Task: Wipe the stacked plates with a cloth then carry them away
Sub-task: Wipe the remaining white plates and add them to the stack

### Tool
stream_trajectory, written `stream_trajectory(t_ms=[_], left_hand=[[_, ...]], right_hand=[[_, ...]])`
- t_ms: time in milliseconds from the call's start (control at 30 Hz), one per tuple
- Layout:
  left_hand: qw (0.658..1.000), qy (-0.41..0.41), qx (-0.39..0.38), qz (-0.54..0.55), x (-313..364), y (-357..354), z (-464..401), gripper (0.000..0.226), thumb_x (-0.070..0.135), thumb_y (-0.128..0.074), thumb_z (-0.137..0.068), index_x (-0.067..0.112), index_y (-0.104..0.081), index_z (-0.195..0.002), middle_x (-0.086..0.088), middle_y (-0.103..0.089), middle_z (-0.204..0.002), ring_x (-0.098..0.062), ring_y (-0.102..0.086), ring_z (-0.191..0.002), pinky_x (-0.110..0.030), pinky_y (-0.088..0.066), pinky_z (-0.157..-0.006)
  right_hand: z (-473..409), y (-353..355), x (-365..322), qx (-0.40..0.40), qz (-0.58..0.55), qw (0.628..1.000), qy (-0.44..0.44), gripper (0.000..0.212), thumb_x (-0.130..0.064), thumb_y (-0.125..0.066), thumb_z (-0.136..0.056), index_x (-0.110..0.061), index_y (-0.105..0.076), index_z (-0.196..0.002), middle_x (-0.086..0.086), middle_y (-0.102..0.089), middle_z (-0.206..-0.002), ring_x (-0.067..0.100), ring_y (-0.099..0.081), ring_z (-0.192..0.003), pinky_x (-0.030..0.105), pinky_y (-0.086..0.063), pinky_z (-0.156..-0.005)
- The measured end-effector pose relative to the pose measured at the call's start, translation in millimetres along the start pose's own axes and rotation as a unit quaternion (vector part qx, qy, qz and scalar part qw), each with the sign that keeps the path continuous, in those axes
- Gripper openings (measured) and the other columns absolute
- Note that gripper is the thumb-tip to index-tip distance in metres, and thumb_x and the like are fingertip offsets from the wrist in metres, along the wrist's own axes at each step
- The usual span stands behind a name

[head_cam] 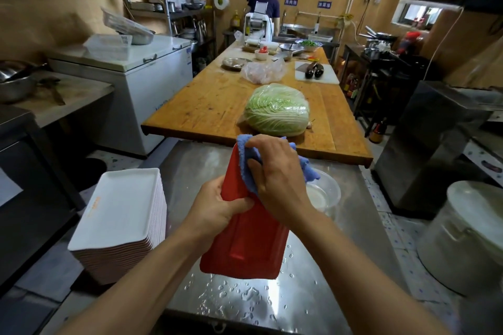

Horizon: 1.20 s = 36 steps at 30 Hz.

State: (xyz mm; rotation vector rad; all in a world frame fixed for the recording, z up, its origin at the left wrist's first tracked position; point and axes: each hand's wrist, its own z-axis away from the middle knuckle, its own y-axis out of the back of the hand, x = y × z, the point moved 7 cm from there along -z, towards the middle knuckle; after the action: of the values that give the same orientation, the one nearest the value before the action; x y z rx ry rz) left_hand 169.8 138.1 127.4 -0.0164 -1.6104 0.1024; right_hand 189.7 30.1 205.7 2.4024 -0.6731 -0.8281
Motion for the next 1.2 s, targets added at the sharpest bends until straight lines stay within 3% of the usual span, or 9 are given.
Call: stream_trajectory(t_ms=[167,367,467,567,700,800,900,1100,1200], left_hand=[[0.999,0.031,0.018,0.029,-4.1,11.5,5.3,0.031,-0.015,-0.064,-0.074,0.007,-0.064,-0.097,-0.009,-0.072,-0.079,-0.020,-0.068,-0.066,-0.029,-0.057,-0.060],[0.995,0.070,0.034,0.065,-12.7,22.4,4.3,0.033,-0.002,-0.068,-0.073,0.009,-0.064,-0.104,-0.014,-0.072,-0.089,-0.027,-0.070,-0.075,-0.036,-0.056,-0.062],[0.983,0.102,0.051,0.142,-19.8,17.4,0.3,0.032,0.001,-0.067,-0.063,0.006,-0.065,-0.094,-0.010,-0.071,-0.072,-0.021,-0.068,-0.059,-0.030,-0.055,-0.051],[0.964,0.128,0.111,0.205,-25.5,23.0,-11.4,0.025,-0.003,-0.063,-0.072,0.006,-0.064,-0.095,-0.009,-0.070,-0.067,-0.021,-0.067,-0.056,-0.033,-0.057,-0.052],[0.949,0.125,0.181,0.225,-26.5,38.0,-23.0,0.029,-0.001,-0.062,-0.080,0.007,-0.061,-0.108,-0.015,-0.067,-0.085,-0.027,-0.064,-0.071,-0.040,-0.054,-0.068],[0.945,0.107,0.201,0.236,-26.8,35.3,-24.3,0.020,-0.001,-0.064,-0.080,0.012,-0.063,-0.095,-0.008,-0.070,-0.073,-0.021,-0.068,-0.062,-0.037,-0.055,-0.060],[0.951,0.086,0.177,0.239,-25.9,25.2,-21.6,0.021,-0.003,-0.062,-0.080,0.013,-0.063,-0.093,-0.002,-0.071,-0.068,-0.016,-0.068,-0.059,-0.032,-0.057,-0.052],[0.956,0.113,0.037,0.269,-11.3,34.3,-22.6,0.047,0.024,-0.068,-0.067,0.006,-0.063,-0.110,-0.010,-0.073,-0.096,-0.020,-0.070,-0.086,-0.035,-0.059,-0.071],[0.966,0.149,0.025,0.211,-6.4,58.0,-30.3,0.032,0.041,-0.063,-0.070,0.015,-0.066,-0.089,-0.004,-0.068,-0.079,-0.017,-0.067,-0.076,-0.037,-0.056,-0.073]], right_hand=[[7.5,-10.2,15.7,-0.035,0.040,0.998,0.015,0.027,-0.016,-0.057,-0.083,-0.005,-0.061,-0.107,0.012,-0.061,-0.108,0.031,-0.056,-0.095,0.042,-0.041,-0.084],[26.5,-14.1,55.2,-0.039,-0.052,0.990,-0.124,0.025,-0.015,-0.048,-0.095,-0.006,-0.048,-0.118,-0.002,-0.040,-0.113,0.018,-0.046,-0.104,0.034,-0.042,-0.088],[31.7,-21.1,55.4,-0.040,-0.076,0.980,-0.179,0.029,-0.016,-0.050,-0.094,-0.009,-0.043,-0.121,0.005,-0.040,-0.116,0.019,-0.046,-0.104,0.029,-0.039,-0.087],[49.4,-32.1,51.9,-0.083,-0.040,0.972,-0.218,0.028,-0.025,-0.049,-0.092,-0.018,-0.040,-0.118,0.007,-0.046,-0.113,0.025,-0.051,-0.097,0.037,-0.042,-0.076],[74.3,-32.0,50.1,-0.094,-0.052,0.964,-0.243,0.024,-0.028,-0.052,-0.089,-0.030,-0.037,-0.107,0.000,-0.049,-0.110,0.019,-0.053,-0.095,0.036,-0.045,-0.077],[77.8,-30.3,59.4,-0.090,-0.130,0.941,-0.301,0.030,-0.023,-0.060,-0.080,-0.035,-0.036,-0.095,0.003,-0.055,-0.100,0.019,-0.055,-0.088,0.037,-0.048,-0.073],[74.6,-25.3,70.7,-0.075,-0.188,0.913,-0.354,0.032,-0.025,-0.061,-0.063,-0.030,-0.039,-0.087,0.007,-0.058,-0.080,0.022,-0.056,-0.073,0.039,-0.050,-0.066],[67.8,-7.9,88.6,-0.095,-0.291,0.892,-0.333,0.031,-0.011,-0.061,-0.055,-0.017,-0.044,-0.081,0.011,-0.055,-0.071,0.014,-0.052,-0.057,0.031,-0.047,-0.052],[61.2,1.8,95.4,-0.148,-0.283,0.899,-0.301,0.034,-0.008,-0.061,-0.052,-0.017,-0.044,-0.081,0.010,-0.056,-0.069,0.013,-0.052,-0.056,0.028,-0.047,-0.051]])
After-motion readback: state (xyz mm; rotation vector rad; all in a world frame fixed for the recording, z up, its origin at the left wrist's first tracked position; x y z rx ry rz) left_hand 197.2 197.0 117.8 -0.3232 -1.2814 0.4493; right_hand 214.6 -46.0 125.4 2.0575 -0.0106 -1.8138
